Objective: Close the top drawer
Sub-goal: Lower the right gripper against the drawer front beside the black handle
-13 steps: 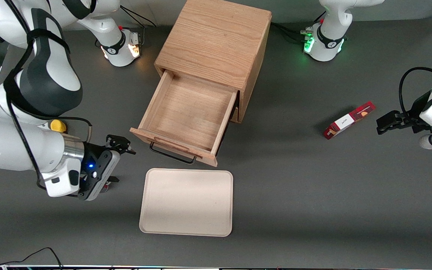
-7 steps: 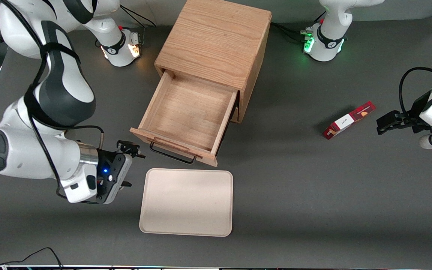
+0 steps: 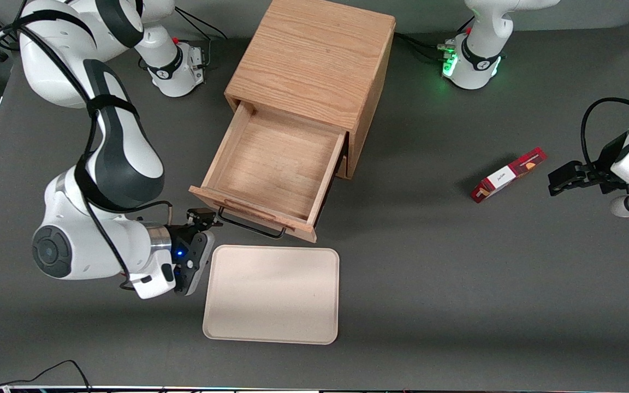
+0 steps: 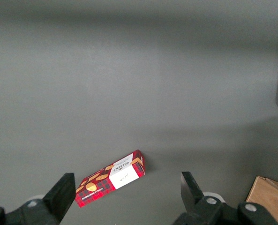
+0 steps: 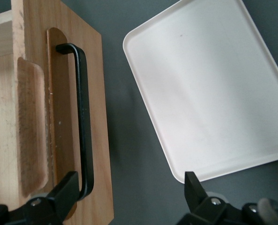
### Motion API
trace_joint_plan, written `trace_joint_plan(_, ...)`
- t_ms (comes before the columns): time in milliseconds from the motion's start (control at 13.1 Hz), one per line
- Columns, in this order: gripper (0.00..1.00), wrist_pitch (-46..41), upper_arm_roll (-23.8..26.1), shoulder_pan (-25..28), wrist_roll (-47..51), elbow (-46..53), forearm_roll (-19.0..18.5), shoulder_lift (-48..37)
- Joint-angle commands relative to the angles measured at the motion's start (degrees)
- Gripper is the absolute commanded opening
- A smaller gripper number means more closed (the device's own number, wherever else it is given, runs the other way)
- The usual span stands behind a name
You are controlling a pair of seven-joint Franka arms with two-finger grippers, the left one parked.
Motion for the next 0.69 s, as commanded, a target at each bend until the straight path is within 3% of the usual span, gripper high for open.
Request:
trace_joint_plan(0, 1.0, -1.1, 0.3, 1.6, 3.8, 2.3, -1.0, 1.3)
trace_joint_plan(612, 1.0, -1.2, 0.9, 1.8, 6.4, 0.1, -0.6, 1.7)
